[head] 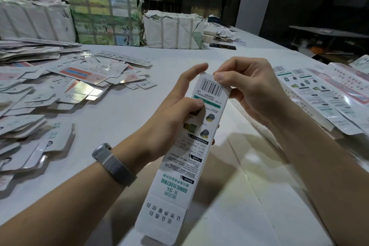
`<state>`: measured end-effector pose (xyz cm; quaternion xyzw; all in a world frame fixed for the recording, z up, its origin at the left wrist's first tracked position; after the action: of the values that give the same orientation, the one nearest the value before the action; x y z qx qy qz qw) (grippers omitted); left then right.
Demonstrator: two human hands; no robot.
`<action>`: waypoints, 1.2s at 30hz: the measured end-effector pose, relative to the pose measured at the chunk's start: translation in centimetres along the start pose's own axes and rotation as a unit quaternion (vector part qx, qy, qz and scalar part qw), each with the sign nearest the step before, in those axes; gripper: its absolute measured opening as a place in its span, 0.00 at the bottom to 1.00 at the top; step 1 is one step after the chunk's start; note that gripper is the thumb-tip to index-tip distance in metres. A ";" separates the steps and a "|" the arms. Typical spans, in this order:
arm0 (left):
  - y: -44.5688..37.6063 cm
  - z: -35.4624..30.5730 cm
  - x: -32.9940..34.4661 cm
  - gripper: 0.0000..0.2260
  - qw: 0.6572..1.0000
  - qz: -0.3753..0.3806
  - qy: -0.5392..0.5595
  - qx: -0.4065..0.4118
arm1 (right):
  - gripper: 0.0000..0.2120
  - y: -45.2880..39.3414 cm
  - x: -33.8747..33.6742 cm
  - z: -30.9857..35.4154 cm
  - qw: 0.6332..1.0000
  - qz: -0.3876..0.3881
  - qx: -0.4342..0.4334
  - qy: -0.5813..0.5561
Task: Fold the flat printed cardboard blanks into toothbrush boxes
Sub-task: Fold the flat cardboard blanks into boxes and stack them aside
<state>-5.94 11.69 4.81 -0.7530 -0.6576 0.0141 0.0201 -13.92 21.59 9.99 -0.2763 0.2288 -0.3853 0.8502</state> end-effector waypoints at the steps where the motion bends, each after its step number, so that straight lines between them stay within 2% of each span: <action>1: 0.0 -0.1 -0.1 0.25 1.000 -0.007 -0.001 0.001 | 0.06 0.0 0.1 -0.1 1.000 0.001 0.004 -0.012; 6: -0.1 -0.3 -0.7 0.19 0.999 -0.020 0.039 0.006 | 0.12 0.2 0.5 -0.6 0.999 -0.006 0.012 -0.051; 11: 0.1 -0.3 -1.1 0.19 0.998 -0.029 0.055 -0.002 | 0.10 0.3 0.9 -0.9 0.998 -0.017 0.002 -0.058; 18: 0.2 -0.4 -0.1 0.19 0.991 0.039 0.129 -0.027 | 0.12 0.2 1.3 -0.3 0.994 -0.001 -0.019 -0.104; 24: -0.3 -0.5 -0.7 0.19 0.994 -0.005 0.105 -0.027 | 0.14 0.1 1.5 -0.2 0.993 0.002 -0.032 -0.114; 36: 0.0 -0.6 -0.4 0.18 0.994 -0.022 0.109 -0.025 | 0.14 0.1 1.6 -0.5 0.992 0.012 -0.041 -0.122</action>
<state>-5.92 11.28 5.36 -0.7355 -0.6682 -0.0850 0.0726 -13.20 20.24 9.25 -0.3529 0.1425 -0.3287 0.8644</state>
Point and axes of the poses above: each hand's wrist, its own y-axis away from the middle knuckle, its own x-axis out of the palm, z = x × y, the point moved 8 cm from there along -y, towards the middle knuckle, and after that the axes turned 15 degrees about -x, right-handed, at the moved point
